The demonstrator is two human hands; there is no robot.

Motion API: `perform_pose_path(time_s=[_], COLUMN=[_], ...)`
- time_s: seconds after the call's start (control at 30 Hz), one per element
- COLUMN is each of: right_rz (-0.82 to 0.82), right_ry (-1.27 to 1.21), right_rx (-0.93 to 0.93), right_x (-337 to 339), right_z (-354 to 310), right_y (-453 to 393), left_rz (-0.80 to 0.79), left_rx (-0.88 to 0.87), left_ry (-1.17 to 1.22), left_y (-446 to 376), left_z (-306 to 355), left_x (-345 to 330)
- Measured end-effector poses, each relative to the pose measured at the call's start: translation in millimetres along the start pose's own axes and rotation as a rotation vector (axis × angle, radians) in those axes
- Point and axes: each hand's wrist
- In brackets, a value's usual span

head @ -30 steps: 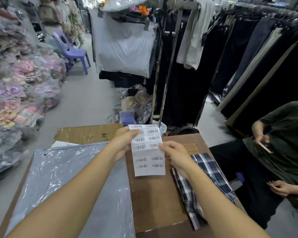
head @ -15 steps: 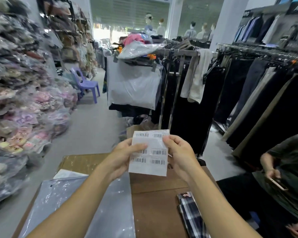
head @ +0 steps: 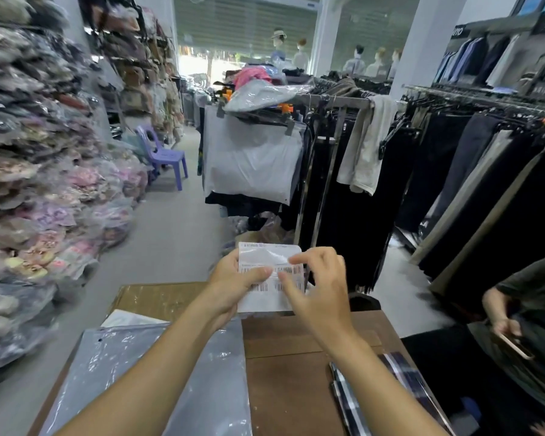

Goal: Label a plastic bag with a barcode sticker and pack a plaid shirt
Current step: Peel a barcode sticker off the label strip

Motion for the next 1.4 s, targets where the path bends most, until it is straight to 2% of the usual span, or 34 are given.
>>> perform_pose_path(time_s=[0.07,0.23,0.7,0.97,1.2,1.3,1.4], right_rz=[-0.070,-0.106,-0.136,-0.143,0.023,0.072,0.046], right_ry=[0.052,0.064,-0.179,-0.392,-0.545,-0.566,-0.546], right_rx=[0.099,0.095,-0.134,-0.473,-0.719,-0.759,-0.790], right_x=[-4.1,-12.0,-20.0,-13.9,9.1,15.9,14.7], right_z=[-2.2,-3.0,4.4,17.0,48.0,61.1,70.5], right_y=[4.2,9.2,9.0,5.4,2.3,3.7,13.2], left_rz=[0.004,-0.009,0.031,0.140,0.059,0.046,0.123], left_rx=[0.002,-0.011,-0.043,-0.027,-0.023,0.085,0.242], left_ry=[0.021,0.046,-0.049,-0.129,-0.162,-0.128,-0.162], left_y=[-0.5,-0.8,-3.5,-6.5,-17.7,-19.5,-12.4], left_z=[-1.4,-5.6,-13.0,-26.0,-46.2,-78.0,-125.2], left_x=[-0.5,1.5,6.8,6.8,-3.8,-8.3,-7.2])
Point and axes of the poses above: each hand's wrist, its own y-axis away from the middle knuckle, its own x-axis out of the back of the hand, z = x × y, and after that the axes turned 12 degrees about y, right-handed
